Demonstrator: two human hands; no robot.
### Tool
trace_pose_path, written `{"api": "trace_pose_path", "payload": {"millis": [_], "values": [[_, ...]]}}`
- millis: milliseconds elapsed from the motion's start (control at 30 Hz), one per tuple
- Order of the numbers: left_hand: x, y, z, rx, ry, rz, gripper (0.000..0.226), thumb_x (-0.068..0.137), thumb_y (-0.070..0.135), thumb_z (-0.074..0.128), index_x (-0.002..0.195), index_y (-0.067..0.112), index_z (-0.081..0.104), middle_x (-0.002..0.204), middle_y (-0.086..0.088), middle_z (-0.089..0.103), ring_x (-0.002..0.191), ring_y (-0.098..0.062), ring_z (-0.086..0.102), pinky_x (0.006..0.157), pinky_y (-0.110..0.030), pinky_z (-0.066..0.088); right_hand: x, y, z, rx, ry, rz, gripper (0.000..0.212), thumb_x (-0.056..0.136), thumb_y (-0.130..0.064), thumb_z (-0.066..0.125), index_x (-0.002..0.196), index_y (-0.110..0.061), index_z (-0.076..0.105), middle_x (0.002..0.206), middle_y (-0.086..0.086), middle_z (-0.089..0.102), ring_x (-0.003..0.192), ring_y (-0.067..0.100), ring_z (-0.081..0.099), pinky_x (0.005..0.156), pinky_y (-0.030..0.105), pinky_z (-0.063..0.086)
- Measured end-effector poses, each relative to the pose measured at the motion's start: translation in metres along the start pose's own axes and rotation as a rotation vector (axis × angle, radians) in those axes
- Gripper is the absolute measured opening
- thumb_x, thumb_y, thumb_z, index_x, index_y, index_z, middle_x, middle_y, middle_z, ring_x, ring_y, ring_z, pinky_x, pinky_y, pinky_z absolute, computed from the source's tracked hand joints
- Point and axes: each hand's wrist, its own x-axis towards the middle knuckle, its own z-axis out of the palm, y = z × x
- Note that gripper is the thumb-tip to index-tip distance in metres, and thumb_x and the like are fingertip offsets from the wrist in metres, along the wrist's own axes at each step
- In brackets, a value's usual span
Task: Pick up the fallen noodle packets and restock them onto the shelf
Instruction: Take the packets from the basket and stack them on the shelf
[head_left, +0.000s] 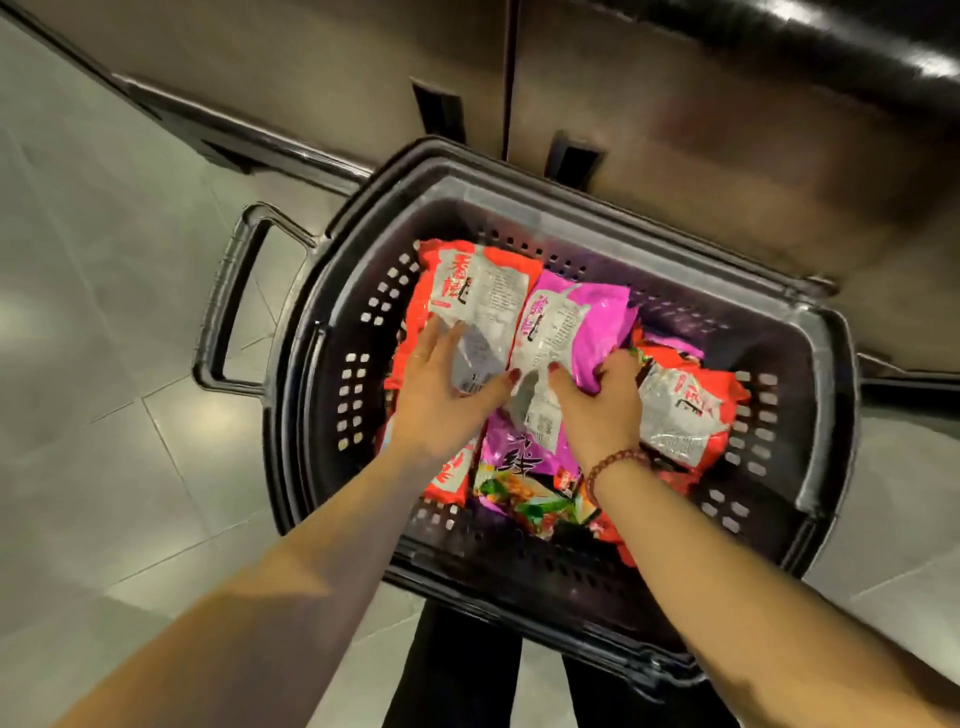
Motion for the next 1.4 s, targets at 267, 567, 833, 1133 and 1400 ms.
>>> {"api": "trace_pose_path", "payload": {"millis": [267, 567, 833, 1133, 1400], "values": [[-0.024, 0.027, -0.008, -0.751, -0.139, -0.276, 0.056, 0.073, 0.043, 0.080, 0.121, 0.024, 0.059, 0.115, -0.006, 0.070, 0.102, -0.016, 0.069, 0.093, -0.040, 0.054, -0.034, -0.034, -0.003, 0.375, -0.324, 0.092, 0.023, 0.092, -0.047, 0.054, 0.111, -0.042, 0.064, 0.125, -0.012, 0.058, 0.118, 0.002, 0.051, 0.103, 0.033, 0.039], [-0.022, -0.002, -0.027, -0.692, -0.027, -0.272, 0.031, 0.080, 0.005, 0.076, 0.108, 0.015, 0.065, 0.096, -0.003, 0.075, 0.090, -0.020, 0.072, 0.081, -0.036, 0.058, -0.022, -0.031, -0.010, 0.482, -0.413, 0.117, 0.032, 0.102, -0.035, 0.036, 0.111, -0.019, 0.062, 0.110, 0.004, 0.072, 0.104, 0.017, 0.067, 0.095, 0.036, 0.049], [-0.056, -0.038, -0.045, -0.849, 0.155, -0.436, 0.017, 0.088, 0.009, 0.066, 0.100, 0.017, 0.058, 0.097, -0.016, 0.072, 0.086, -0.034, 0.072, 0.076, -0.046, 0.059, 0.028, 0.016, -0.015, 0.145, 0.099, 0.284, 0.043, 0.087, -0.020, 0.069, 0.126, -0.010, 0.056, 0.122, 0.002, 0.057, 0.112, 0.019, 0.056, 0.073, 0.015, 0.044], [-0.048, -0.052, -0.036, -0.865, 0.178, -0.436, 0.020, 0.089, 0.004, 0.063, 0.099, 0.021, 0.059, 0.093, -0.008, 0.073, 0.087, -0.031, 0.072, 0.080, -0.048, 0.057, 0.078, 0.016, 0.013, -0.033, -0.101, 0.358, 0.051, 0.085, -0.024, 0.073, 0.127, -0.004, 0.053, 0.123, 0.002, 0.058, 0.114, 0.021, 0.054, 0.096, 0.033, 0.043], [-0.059, -0.044, -0.038, -0.895, 0.149, -0.433, 0.023, 0.091, 0.005, 0.062, 0.112, 0.014, 0.060, 0.105, -0.016, 0.072, 0.093, -0.034, 0.071, 0.077, -0.047, 0.060, 0.056, 0.012, -0.006, 0.110, -0.083, 0.241, 0.033, 0.082, -0.011, 0.075, 0.112, -0.005, 0.065, 0.107, 0.004, 0.067, 0.096, 0.018, 0.059, 0.091, 0.031, 0.045]]}}
